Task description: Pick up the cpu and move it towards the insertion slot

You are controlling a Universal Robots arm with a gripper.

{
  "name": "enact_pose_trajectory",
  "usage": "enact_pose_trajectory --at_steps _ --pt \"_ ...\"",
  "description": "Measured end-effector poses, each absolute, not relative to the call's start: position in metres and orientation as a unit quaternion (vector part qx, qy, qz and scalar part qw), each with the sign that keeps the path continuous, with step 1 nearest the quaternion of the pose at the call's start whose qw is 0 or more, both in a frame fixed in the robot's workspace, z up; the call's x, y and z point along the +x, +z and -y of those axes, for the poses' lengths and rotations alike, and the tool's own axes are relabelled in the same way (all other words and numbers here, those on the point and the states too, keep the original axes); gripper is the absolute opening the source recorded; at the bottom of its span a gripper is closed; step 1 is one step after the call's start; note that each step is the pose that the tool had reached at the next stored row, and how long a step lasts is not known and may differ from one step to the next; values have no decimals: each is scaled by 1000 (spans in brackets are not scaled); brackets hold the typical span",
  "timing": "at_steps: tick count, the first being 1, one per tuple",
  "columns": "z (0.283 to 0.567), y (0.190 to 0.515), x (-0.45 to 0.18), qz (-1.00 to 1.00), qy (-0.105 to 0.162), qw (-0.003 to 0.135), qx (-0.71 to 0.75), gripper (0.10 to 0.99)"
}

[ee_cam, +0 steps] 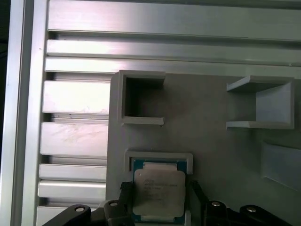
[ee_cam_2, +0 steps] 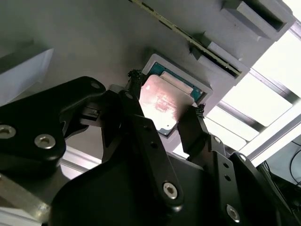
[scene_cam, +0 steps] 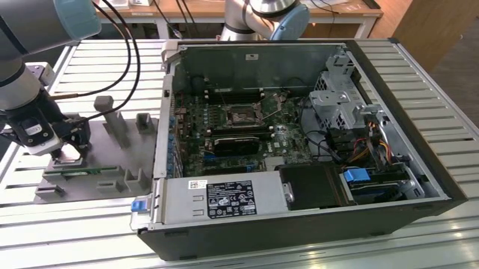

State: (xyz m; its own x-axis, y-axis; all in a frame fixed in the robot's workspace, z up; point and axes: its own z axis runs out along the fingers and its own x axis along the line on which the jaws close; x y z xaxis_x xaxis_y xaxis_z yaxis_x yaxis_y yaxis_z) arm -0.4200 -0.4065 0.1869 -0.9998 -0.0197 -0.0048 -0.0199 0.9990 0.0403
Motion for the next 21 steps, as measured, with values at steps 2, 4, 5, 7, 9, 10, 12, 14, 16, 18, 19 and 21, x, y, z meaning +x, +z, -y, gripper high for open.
enact_pose_trajectory --at_steps 2,4,5,7,9,10,12,14,16,18,19,21 --pt "406 186 -420 -1000 20 2 -10 588" --pt "406 186 -421 -1000 20 2 -10 588" --pt "406 186 -421 -1000 20 2 -10 588" --pt "406 184 -421 -1000 20 2 -10 588" --pt "406 183 -421 -1000 20 2 -10 588" --pt "406 182 -421 -1000 20 2 -10 588" --pt "406 182 -421 -1000 20 2 -10 588" --pt "406 182 -421 -1000 20 2 -10 588" --pt "406 182 -421 -1000 20 2 -10 588" --pt "406 182 -421 -1000 20 2 -10 573" --pt "406 182 -421 -1000 20 2 -10 541" --pt "406 182 -421 -1000 20 2 -10 541"
